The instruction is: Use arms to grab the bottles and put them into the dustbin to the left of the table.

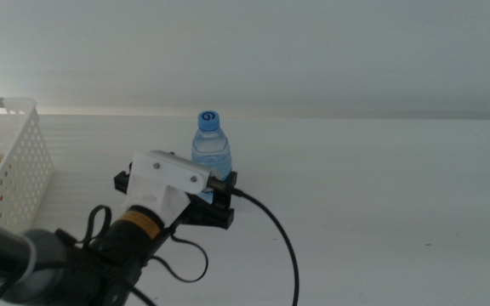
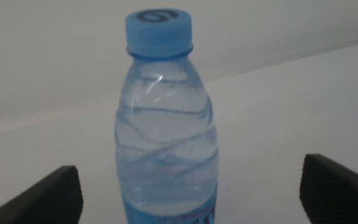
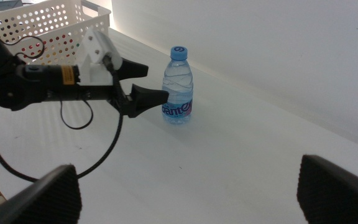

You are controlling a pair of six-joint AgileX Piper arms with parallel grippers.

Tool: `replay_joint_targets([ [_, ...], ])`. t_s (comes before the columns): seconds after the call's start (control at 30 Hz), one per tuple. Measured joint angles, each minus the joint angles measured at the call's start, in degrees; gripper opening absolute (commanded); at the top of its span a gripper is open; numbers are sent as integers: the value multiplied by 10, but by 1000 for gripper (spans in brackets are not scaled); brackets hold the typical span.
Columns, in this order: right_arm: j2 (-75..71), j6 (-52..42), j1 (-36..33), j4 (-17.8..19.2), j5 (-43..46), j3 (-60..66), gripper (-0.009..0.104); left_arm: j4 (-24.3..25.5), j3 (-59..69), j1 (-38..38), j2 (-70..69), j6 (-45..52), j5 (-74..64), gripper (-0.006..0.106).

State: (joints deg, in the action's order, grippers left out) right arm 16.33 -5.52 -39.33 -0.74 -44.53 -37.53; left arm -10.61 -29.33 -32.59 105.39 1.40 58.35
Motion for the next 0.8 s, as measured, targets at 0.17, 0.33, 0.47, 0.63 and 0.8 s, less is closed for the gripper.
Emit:
replay_joint_targets([
  [0.17,0,0,0,0,0,0,93,0,-37,0,15,0,-31,94],
  [0.33,0,0,0,0,0,0,93,-4,-67,0,36,0,-45,94],
  [0.47,0,0,0,0,0,0,93,-15,-87,0,58,1,-53,94],
  [0.63,0,0,0,0,0,0,93,-28,-117,0,88,1,-55,94],
  [0.8,0,0,0,0,0,0,93,-35,-146,0,121,1,-55,94],
])
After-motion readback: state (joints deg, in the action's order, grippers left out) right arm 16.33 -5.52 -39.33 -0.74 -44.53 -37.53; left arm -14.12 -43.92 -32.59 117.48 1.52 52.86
